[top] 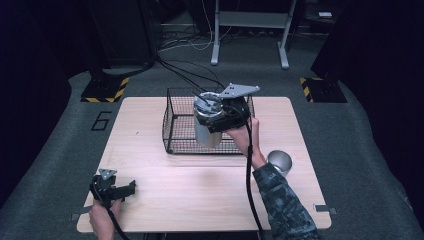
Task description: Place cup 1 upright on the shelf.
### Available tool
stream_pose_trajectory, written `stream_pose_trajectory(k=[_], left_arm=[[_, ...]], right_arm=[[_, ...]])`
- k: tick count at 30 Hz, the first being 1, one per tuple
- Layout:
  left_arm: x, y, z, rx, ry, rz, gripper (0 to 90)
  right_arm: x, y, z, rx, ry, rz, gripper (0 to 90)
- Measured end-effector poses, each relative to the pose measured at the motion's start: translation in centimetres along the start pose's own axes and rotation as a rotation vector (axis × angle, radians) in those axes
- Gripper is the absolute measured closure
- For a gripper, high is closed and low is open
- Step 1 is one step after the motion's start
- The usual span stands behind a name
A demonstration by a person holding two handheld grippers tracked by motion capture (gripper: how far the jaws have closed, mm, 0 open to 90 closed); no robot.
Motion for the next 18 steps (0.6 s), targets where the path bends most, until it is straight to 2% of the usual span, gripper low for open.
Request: stream_pose_trajectory(k=[8, 18], left_arm=[[0.0, 0.0, 0.0, 0.001, -0.001, 0.0, 0.4], [0.0, 0.0, 0.0, 0.002, 0.0, -0.001, 0.4]], right_arm=[[0.1, -0.8, -1.8, 0.007, 0.015, 0.007, 3.4], [0.1, -1.1, -4.9, 0.025, 0.027, -0.004, 3.3]])
Point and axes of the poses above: each handheld gripper's, and its own axes: z roughly backward along the jaws, y roughly out of its underside, x roughly to its left, the point moved 5 cm from there along -z, roughly forward along the jaws, and after that the axes turned 11 degrees about y, right-handed, at the moved point
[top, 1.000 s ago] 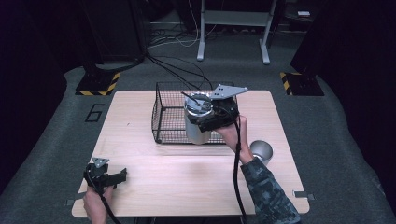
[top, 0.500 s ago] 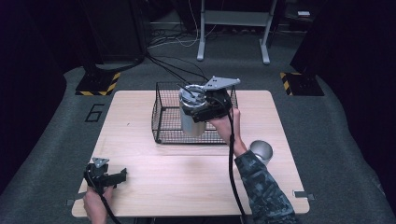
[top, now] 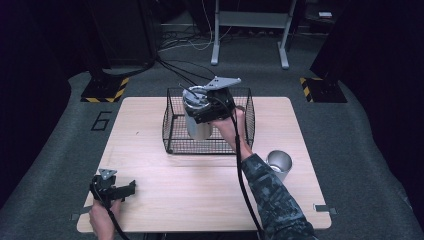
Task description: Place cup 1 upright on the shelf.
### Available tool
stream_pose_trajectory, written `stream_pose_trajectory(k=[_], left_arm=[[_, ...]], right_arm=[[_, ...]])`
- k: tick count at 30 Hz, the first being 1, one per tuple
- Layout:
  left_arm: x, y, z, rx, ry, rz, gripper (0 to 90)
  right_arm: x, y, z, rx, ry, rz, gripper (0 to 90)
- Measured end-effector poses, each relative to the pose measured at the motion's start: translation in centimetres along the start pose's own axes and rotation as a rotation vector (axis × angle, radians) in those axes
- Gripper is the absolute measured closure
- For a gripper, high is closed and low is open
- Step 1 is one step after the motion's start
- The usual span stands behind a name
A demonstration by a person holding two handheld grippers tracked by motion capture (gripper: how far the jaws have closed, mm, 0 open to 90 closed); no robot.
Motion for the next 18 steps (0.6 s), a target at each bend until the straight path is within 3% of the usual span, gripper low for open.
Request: stream_pose_trajectory(k=[6, 18], left_arm=[[0.0, 0.0, 0.0, 0.006, 0.001, -0.006, 0.4], [-0.1, 0.1, 0.1, 0.006, 0.002, 0.004, 0.4]], right_arm=[[0.2, 0.0, -1.4, 0.013, 0.018, 0.008, 3.3], [-0.7, 0.8, -4.2, 0.031, 0.036, -0.041, 3.3]])
Point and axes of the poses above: each handheld gripper's, and its own axes: z roughly backward along the jaws, y roughly out of its underside, x roughly to its left, the point moved 5 cm from there along -z, roughly forward along the jaws, and after that the axes turned 11 degrees about y, right-handed, at the moved point
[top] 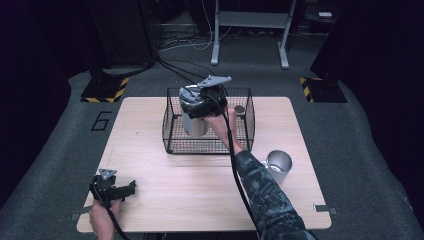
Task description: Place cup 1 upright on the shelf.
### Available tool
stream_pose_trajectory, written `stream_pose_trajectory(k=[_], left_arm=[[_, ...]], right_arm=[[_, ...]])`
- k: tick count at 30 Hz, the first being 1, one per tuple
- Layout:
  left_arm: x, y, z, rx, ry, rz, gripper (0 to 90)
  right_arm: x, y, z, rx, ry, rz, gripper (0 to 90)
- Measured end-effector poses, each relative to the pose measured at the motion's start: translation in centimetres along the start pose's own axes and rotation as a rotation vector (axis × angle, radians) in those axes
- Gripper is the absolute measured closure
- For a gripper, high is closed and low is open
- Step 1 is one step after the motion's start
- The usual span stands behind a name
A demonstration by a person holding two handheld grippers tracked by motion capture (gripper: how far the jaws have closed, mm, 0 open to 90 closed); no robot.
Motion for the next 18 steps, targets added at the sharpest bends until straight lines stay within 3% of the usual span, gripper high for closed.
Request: stream_pose_trajectory(k=[18], left_arm=[[0.0, 0.0, 0.0, -0.001, -0.004, -0.005, 0.4]], right_arm=[[-0.5, 2.0, -3.4, 0.078, 0.019, -0.042, 3.3]])
Point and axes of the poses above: each handheld gripper's, and its own axes: z roughly backward along the jaws, y roughly out of its underside, x roughly to its left, the point moved 5 cm from there along -z, roughly forward along the jaws, and after that the axes turned 11 degrees about y, right-handed, at the moved point
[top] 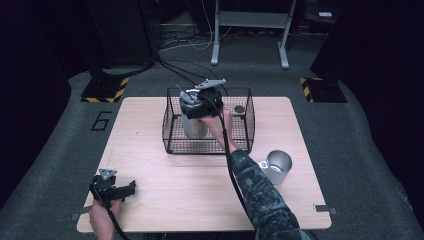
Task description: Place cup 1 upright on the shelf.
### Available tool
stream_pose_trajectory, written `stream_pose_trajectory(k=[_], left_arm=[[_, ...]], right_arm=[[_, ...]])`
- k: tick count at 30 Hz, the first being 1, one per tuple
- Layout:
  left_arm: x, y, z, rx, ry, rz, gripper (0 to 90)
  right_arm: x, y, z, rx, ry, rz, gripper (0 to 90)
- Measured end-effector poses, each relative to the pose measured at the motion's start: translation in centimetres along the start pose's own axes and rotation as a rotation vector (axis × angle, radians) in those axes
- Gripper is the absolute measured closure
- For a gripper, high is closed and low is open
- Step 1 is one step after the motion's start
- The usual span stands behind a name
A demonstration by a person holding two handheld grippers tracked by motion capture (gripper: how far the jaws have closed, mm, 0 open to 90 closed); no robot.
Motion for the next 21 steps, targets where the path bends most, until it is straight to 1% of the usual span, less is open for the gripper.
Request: stream_pose_trajectory(k=[9, 14, 17, 18, 20, 21], left_arm=[[0.0, 0.0, 0.1, 0.006, 0.001, -0.003, 0.4], [0.0, 0.0, 0.0, -0.001, -0.003, -0.007, 0.4], [0.0, 0.0, 0.0, -0.001, -0.003, -0.008, 0.4], [0.0, 0.0, 0.0, 0.0, -0.003, -0.008, 0.3], [0.0, 0.0, 0.0, -0.002, -0.001, -0.006, 0.4], [0.1, 0.0, 0.0, 0.001, -0.003, -0.013, 0.4]], right_arm=[[-0.3, 1.3, -1.4, 0.047, 0.007, -0.006, 3.3], [-0.3, 2.0, -2.0, 0.08, 0.01, -0.009, 3.2], [-0.3, 2.4, -2.5, 0.091, 0.016, -0.002, 3.2], [-0.2, 2.5, -2.5, 0.095, 0.017, -0.011, 3.2], [-0.3, 2.6, -2.7, 0.1, 0.017, -0.012, 3.2], [-0.3, 2.7, -2.8, 0.103, 0.02, -0.008, 3.2]])
Point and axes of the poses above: each handheld gripper's, and its own axes: z roughly backward along the jaws, y roughly out of its underside, x roughly to its left, the point moved 5 cm from there along -z, roughly forward along the jaws, and after that the axes turned 11 degrees about y, right-handed, at the moved point
